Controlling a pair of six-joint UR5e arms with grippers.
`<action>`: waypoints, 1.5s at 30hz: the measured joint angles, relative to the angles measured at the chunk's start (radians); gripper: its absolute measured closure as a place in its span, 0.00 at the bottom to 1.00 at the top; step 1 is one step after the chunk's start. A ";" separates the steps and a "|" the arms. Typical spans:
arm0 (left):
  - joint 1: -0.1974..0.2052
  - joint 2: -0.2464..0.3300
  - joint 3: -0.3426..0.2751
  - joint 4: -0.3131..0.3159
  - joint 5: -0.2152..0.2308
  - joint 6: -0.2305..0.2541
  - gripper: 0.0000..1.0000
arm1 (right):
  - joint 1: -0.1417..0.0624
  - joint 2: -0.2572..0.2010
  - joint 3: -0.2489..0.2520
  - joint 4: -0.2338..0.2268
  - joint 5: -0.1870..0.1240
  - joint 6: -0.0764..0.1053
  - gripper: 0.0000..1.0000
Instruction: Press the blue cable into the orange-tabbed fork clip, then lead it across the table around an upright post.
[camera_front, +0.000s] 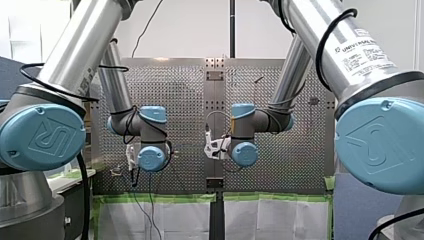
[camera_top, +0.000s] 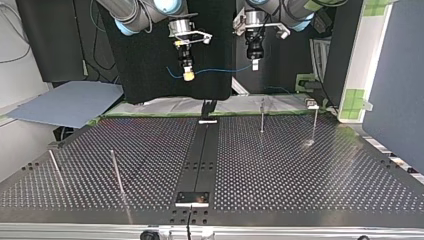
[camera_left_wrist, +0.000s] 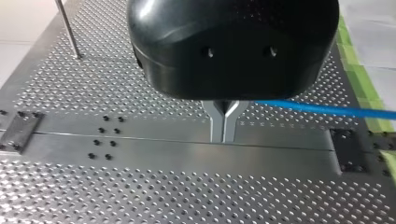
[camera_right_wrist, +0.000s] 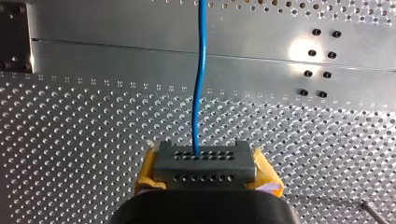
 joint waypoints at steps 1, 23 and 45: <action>0.001 -0.006 0.000 -0.006 -0.001 0.003 1.00 | 0.000 0.000 0.000 0.000 0.000 0.000 1.00; 0.003 -0.037 0.000 -0.039 -0.002 0.011 1.00 | 0.000 0.000 0.000 0.000 -0.001 0.000 1.00; 0.003 -0.038 0.000 -0.039 -0.002 0.011 1.00 | 0.037 0.133 -0.020 0.089 -0.006 -0.012 1.00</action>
